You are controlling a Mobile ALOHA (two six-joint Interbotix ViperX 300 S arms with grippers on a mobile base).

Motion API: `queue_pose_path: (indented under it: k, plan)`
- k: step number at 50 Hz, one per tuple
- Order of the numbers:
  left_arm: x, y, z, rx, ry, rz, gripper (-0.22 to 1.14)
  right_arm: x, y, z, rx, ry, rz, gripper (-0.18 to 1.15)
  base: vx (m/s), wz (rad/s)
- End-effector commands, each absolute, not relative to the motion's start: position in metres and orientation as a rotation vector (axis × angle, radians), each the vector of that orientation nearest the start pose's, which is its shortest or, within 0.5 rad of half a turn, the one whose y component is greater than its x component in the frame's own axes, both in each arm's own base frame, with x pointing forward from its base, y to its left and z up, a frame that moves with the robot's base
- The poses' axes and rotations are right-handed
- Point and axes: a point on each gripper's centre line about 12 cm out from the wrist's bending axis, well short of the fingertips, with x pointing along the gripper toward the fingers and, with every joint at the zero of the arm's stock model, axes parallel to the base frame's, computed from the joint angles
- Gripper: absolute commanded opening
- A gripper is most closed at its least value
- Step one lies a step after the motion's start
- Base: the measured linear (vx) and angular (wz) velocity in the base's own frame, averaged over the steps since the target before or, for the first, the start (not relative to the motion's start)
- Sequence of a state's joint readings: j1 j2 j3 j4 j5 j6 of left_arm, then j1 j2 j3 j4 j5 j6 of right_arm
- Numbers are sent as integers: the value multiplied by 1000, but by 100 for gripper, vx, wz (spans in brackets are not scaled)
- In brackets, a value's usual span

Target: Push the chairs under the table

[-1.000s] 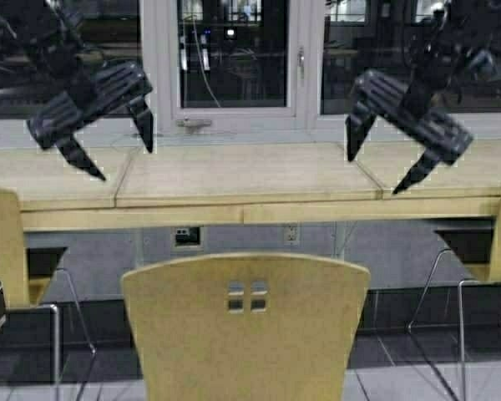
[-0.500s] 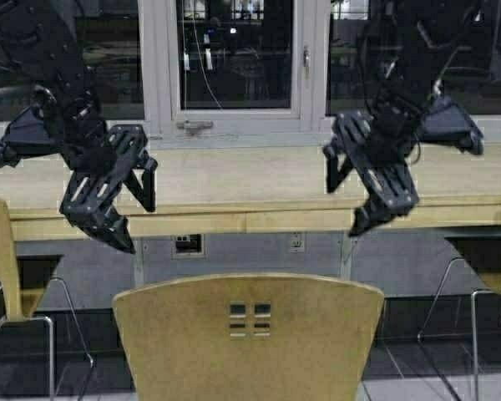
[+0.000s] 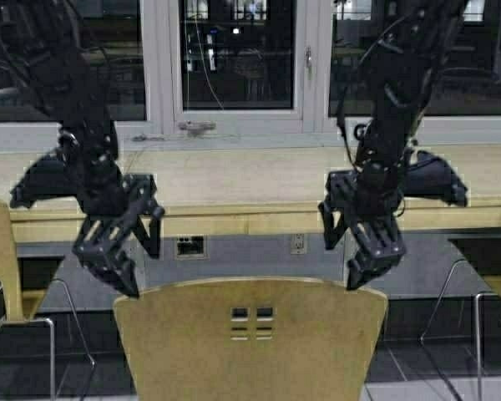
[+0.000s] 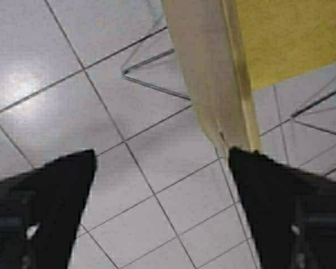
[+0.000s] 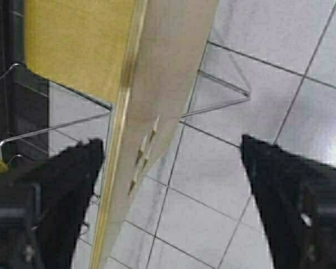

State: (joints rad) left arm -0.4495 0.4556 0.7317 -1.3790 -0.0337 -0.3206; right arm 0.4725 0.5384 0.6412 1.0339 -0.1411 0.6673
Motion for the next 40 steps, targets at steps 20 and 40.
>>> queue_pose_path:
  k: [20, 40]
  plan:
    - [369, -173, -75, -1231, 1108, 673, 102, 395, 141, -82, 1216, 966, -682, 104, -1, 0]
    - [383, -173, -86, -1256, 1119, 667, 102, 413, 135, -112, 1230, 998, -705, 104, 0, 0]
